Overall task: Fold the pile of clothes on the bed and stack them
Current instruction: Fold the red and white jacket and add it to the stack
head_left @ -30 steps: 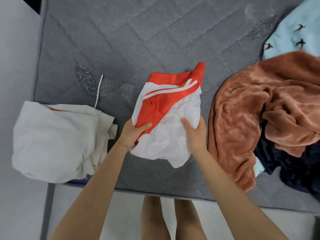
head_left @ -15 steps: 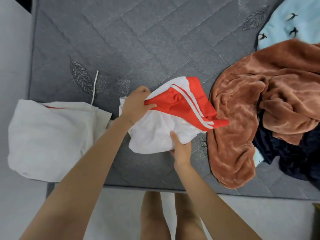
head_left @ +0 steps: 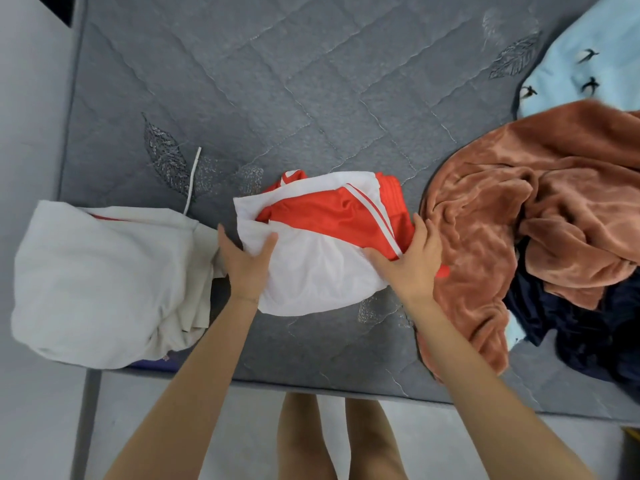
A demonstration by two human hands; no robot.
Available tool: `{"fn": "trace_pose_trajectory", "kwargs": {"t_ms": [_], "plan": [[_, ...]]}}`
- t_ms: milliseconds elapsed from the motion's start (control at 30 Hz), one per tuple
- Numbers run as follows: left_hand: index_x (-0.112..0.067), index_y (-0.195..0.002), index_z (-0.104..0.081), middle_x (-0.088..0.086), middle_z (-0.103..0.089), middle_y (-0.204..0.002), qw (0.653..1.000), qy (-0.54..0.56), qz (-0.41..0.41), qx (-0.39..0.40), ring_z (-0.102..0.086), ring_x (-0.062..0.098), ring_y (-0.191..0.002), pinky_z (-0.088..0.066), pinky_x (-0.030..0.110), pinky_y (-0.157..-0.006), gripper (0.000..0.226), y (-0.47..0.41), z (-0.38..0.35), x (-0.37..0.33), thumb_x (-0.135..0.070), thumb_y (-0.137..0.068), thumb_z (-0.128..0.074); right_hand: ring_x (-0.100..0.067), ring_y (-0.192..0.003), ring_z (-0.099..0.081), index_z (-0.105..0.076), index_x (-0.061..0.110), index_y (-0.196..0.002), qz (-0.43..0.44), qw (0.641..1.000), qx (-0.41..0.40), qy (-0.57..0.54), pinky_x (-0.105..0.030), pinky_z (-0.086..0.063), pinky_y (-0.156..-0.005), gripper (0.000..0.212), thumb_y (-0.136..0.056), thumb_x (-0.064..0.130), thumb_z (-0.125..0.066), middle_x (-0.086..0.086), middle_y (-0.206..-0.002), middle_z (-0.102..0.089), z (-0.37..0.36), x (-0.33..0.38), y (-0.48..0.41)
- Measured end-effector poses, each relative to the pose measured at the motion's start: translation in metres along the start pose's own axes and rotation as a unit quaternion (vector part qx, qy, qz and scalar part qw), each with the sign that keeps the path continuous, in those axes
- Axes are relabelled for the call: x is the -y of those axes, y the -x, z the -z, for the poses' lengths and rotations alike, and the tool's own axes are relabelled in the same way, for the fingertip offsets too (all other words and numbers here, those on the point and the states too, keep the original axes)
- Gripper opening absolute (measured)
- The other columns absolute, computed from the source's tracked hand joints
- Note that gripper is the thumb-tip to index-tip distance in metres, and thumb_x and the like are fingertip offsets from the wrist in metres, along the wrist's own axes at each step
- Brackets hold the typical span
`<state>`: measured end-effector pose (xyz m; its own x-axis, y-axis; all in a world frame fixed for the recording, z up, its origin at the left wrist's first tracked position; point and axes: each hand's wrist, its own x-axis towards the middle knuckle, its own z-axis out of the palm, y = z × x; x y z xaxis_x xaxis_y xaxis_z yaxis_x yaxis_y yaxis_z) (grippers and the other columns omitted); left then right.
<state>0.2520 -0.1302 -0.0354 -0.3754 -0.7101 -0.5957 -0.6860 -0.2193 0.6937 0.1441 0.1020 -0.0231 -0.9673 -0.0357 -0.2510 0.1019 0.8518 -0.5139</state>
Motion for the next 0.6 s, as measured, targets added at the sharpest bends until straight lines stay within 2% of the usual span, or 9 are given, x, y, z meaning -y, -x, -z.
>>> {"fn": "trace_pose_trajectory", "kwargs": {"t_ms": [33, 100, 167, 233, 333, 400, 467, 533, 600], "plan": [[-0.015, -0.153, -0.019, 0.006, -0.037, -0.154, 0.996, 0.070, 0.060, 0.013, -0.041, 0.022, -0.138, -0.037, 0.045, -0.113, 0.123, 0.003, -0.001, 0.005, -0.058, -0.059, -0.084, -0.027, -0.146, -0.021, -0.030, 0.014, -0.151, -0.017, 0.999, 0.050, 0.003, -0.041, -0.017, -0.119, 0.113, -0.062, 0.066, -0.078, -0.015, -0.156, -0.028, -0.002, -0.001, -0.010], [-0.015, -0.150, -0.025, 0.003, -0.047, -0.145, 0.988, 0.099, 0.111, 0.033, -0.051, 0.021, -0.128, -0.044, 0.043, -0.107, 0.109, 0.007, -0.003, 0.013, -0.052, -0.065, -0.084, -0.022, -0.150, -0.012, -0.014, 0.017, -0.156, -0.047, 0.990, 0.132, 0.014, -0.041, -0.011, -0.122, 0.121, -0.065, 0.060, -0.081, -0.009, -0.162, -0.018, -0.007, -0.007, -0.028], [-0.015, -0.148, -0.028, 0.000, -0.050, -0.141, 0.989, 0.087, 0.112, 0.040, -0.053, 0.019, -0.122, -0.044, 0.039, -0.105, 0.092, 0.008, -0.007, 0.019, -0.042, -0.077, -0.079, -0.021, -0.151, -0.010, -0.005, 0.019, -0.157, -0.070, 0.981, 0.182, 0.016, -0.042, -0.011, -0.122, 0.126, -0.066, 0.062, -0.080, -0.004, -0.164, -0.013, -0.008, -0.009, -0.039], [-0.019, -0.148, -0.029, -0.001, -0.050, -0.141, 0.990, 0.078, 0.099, 0.064, -0.051, 0.018, -0.124, -0.042, 0.038, -0.106, 0.091, 0.007, -0.010, 0.022, -0.042, -0.076, -0.080, -0.025, -0.150, -0.012, -0.002, 0.020, -0.157, -0.080, 0.975, 0.205, 0.033, -0.044, -0.013, -0.122, 0.127, -0.065, 0.064, -0.078, -0.003, -0.163, -0.013, -0.009, -0.010, -0.046], [-0.024, -0.147, -0.028, -0.006, -0.045, -0.144, 0.991, 0.043, 0.064, 0.106, -0.046, 0.010, -0.124, -0.038, 0.030, -0.105, 0.088, 0.008, -0.010, 0.022, -0.038, -0.077, -0.079, -0.028, -0.146, -0.025, -0.012, 0.023, -0.156, -0.075, 0.969, 0.231, 0.040, -0.046, -0.020, -0.119, 0.124, -0.062, 0.068, -0.078, -0.001, -0.160, -0.026, -0.007, -0.009, -0.050], [-0.024, -0.149, -0.022, -0.005, -0.042, -0.146, 0.990, 0.023, 0.064, 0.122, -0.043, 0.011, -0.127, -0.035, 0.028, -0.103, 0.094, 0.009, -0.007, 0.022, -0.035, -0.077, -0.081, -0.021, -0.134, -0.044, -0.030, 0.024, -0.150, -0.076, 0.963, 0.254, -0.046, -0.043, -0.035, -0.113, 0.113, -0.059, 0.063, -0.083, 0.002, -0.149, -0.044, -0.003, -0.008, -0.052], [-0.023, -0.151, -0.015, -0.003, -0.038, -0.149, 0.988, 0.009, 0.061, 0.142, -0.040, 0.016, -0.132, -0.034, 0.029, -0.103, 0.101, 0.010, -0.003, 0.021, -0.033, -0.076, -0.082, -0.013, -0.116, -0.056, -0.042, 0.022, -0.141, -0.095, 0.947, 0.286, -0.114, -0.031, -0.046, -0.099, 0.093, -0.065, 0.049, -0.087, 0.005, -0.134, -0.055, 0.002, -0.003, -0.054], [-0.025, -0.151, -0.013, -0.003, -0.036, -0.150, 0.986, 0.000, 0.049, 0.158, -0.039, 0.016, -0.134, -0.033, 0.031, -0.106, 0.101, 0.014, 0.000, 0.018, -0.030, -0.077, -0.081, -0.008, -0.099, -0.063, -0.048, 0.020, -0.136, -0.133, 0.918, 0.338, -0.156, -0.020, -0.050, -0.079, 0.075, -0.073, 0.035, -0.085, 0.006, -0.122, -0.063, 0.011, 0.005, -0.053], [-0.028, -0.149, -0.020, -0.004, -0.039, -0.149, 0.986, -0.001, 0.030, 0.162, -0.041, 0.013, -0.131, -0.033, 0.033, -0.108, 0.094, 0.017, 0.003, 0.013, -0.029, -0.078, -0.081, -0.009, -0.091, -0.069, -0.054, 0.018, -0.131, -0.163, 0.885, 0.389, -0.197, -0.019, -0.053, -0.071, 0.062, -0.077, 0.027, -0.083, 0.004, -0.113, -0.070, 0.019, 0.009, -0.051]]}}
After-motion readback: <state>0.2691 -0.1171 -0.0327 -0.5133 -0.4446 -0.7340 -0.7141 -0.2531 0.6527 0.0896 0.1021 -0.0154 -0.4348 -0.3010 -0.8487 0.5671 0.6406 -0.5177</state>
